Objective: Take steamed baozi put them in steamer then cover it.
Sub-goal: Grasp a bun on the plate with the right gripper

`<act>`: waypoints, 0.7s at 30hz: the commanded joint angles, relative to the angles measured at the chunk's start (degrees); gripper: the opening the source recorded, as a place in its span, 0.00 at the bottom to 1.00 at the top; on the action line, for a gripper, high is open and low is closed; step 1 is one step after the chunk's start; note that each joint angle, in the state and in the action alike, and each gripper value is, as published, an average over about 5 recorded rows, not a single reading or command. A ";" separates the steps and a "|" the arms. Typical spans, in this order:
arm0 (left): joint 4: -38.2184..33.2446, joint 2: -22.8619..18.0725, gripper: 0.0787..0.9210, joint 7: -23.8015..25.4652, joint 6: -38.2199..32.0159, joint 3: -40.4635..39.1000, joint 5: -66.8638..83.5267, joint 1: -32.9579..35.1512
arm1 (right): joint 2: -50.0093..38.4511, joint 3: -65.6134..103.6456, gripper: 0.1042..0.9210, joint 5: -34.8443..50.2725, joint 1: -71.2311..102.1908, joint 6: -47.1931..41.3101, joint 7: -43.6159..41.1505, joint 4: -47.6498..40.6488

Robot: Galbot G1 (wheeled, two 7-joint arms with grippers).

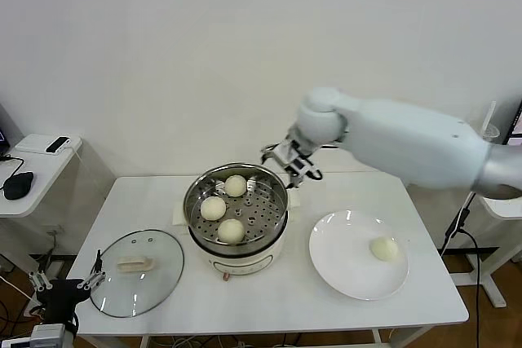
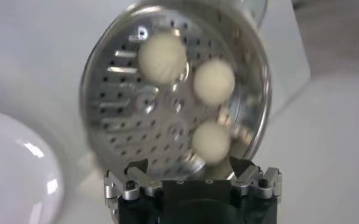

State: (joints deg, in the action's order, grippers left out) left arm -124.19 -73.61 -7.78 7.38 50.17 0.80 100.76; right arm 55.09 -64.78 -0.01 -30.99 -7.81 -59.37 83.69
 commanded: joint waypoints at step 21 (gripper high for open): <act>0.92 1.48 0.88 -0.13 -0.20 -2.47 -0.94 0.12 | -34.53 42.07 0.88 -13.96 55.09 -6.02 -3.22 5.20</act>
State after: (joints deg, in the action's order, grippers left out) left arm -123.30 -72.18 -7.92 7.18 48.01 -0.06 100.67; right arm 26.79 -41.37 -8.27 -0.85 -13.53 -61.95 89.19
